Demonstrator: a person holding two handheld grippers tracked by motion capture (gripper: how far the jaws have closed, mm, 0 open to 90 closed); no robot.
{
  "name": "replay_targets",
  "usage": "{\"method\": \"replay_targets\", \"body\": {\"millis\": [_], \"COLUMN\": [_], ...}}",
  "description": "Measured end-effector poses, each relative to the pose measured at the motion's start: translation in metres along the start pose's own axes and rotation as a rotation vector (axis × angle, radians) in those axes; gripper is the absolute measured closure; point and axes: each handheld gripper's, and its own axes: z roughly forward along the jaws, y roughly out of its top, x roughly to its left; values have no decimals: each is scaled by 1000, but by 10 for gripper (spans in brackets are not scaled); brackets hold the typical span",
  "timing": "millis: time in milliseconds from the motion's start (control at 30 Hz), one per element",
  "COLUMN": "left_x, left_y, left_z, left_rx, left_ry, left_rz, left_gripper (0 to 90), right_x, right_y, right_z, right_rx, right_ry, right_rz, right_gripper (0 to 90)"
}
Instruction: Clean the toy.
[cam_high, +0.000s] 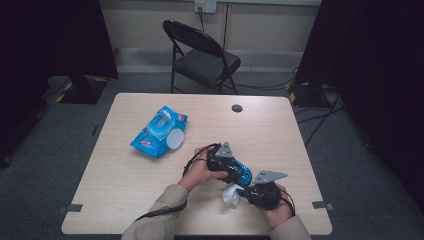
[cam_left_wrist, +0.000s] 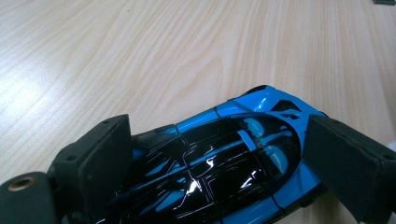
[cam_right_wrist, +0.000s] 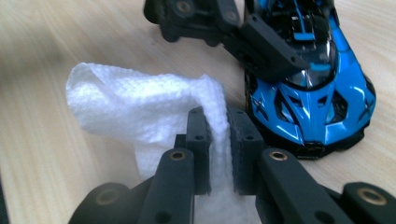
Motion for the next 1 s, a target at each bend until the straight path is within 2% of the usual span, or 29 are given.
{"method": "replay_targets", "body": {"millis": [67, 467, 1000], "left_x": [0, 0, 0], "left_y": [0, -1, -1], "left_z": [0, 0, -1], "left_rx": [-1, -3, -3], "left_ry": [0, 0, 0], "left_rz": [1, 2, 1], "left_gripper": [81, 81, 81], "right_x": [-2, -8, -15], "right_y": [-1, -6, -9], "right_z": [2, 6, 2], "right_rx": [4, 33, 35], "right_ry": [-12, -44, -60], "right_rz": [15, -3, 22], "right_gripper": [793, 790, 792]}}
